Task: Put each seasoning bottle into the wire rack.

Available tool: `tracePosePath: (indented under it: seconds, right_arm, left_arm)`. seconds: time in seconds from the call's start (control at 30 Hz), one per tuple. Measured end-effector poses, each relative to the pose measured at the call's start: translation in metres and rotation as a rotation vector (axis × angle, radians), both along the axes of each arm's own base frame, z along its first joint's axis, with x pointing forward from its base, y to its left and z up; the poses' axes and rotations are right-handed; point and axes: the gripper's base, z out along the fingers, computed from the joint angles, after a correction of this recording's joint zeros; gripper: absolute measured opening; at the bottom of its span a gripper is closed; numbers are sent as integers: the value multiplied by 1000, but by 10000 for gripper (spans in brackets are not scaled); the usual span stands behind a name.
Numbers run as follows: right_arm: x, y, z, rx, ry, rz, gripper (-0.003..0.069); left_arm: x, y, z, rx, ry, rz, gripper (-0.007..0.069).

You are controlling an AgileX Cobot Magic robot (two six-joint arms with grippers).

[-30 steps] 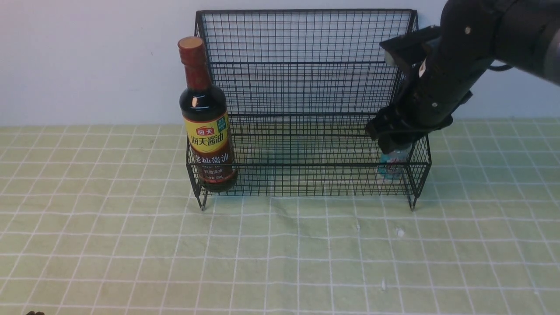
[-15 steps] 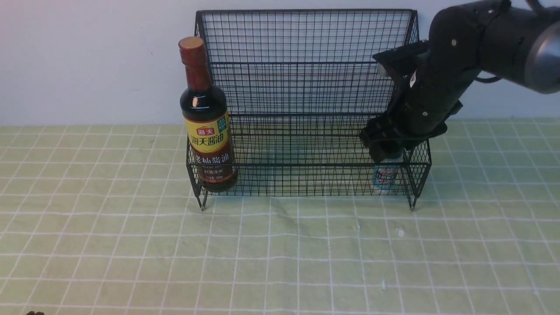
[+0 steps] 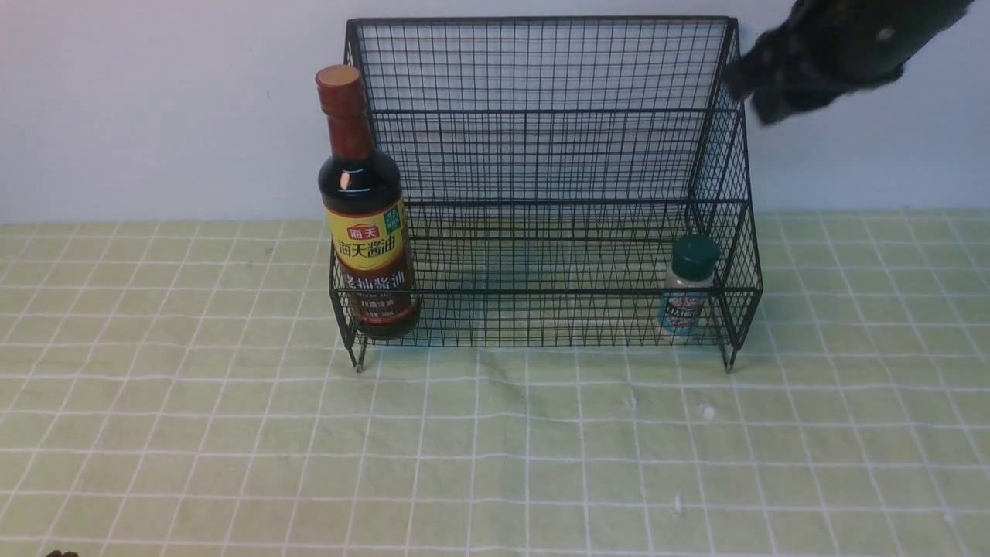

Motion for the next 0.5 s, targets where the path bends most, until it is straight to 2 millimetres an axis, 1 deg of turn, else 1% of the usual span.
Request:
tracePosePath:
  seconds: [0.03, 0.07, 0.1, 0.13, 0.17, 0.2, 0.23, 0.27, 0.3, 0.37, 0.4, 0.43, 0.47, 0.5]
  right_arm:
    - [-18, -7, 21, 29, -53, -18, 83]
    - [-24, -10, 27, 38, -70, -20, 74]
    - [-44, -17, 46, 75, -122, -40, 33]
    - [-64, -25, 62, 111, -171, -54, 10]
    - [-67, -26, 65, 117, -180, -55, 7]
    - [-92, -35, 83, 162, -236, -64, -4]
    - [-111, -41, 93, 193, -271, -65, -9]
    - [-119, -44, 97, 204, -288, -64, -10]
    - [-150, -55, 107, 241, -337, -61, -12]
    - [-190, -69, 108, 276, -384, -57, -12]
    - [-194, -71, 108, 279, -391, -56, -12]
    - [-208, -76, 103, 286, -406, -54, -13]
    - [-242, -88, 97, 322, -496, -40, -14]
    - [-259, -94, 89, 343, -552, -30, -13]
  left_arm:
    - [0, 0, 0, 0, 0, 0, -6]
    - [0, 0, 0, 0, 0, 0, -6]
    - [0, 0, 0, 0, 0, 0, -6]
    - [0, 0, 0, 0, 0, 0, -6]
    - [0, 0, 0, 0, 0, 0, -6]
    - [0, 0, 0, 0, 0, 0, -6]
    - [0, 0, 0, 0, 0, 0, -6]
    - [0, 0, 0, 0, 0, 0, -6]
    - [0, 0, 0, 0, 0, 0, -6]
    - [0, 0, 0, 0, 0, 0, -6]
    - [0, 0, 0, 0, 0, 0, -6]
    - [0, 0, 0, 0, 0, 0, -6]
    - [0, 0, 0, 0, 0, 0, -6]
    - [0, 0, 0, 0, 0, 0, -6]
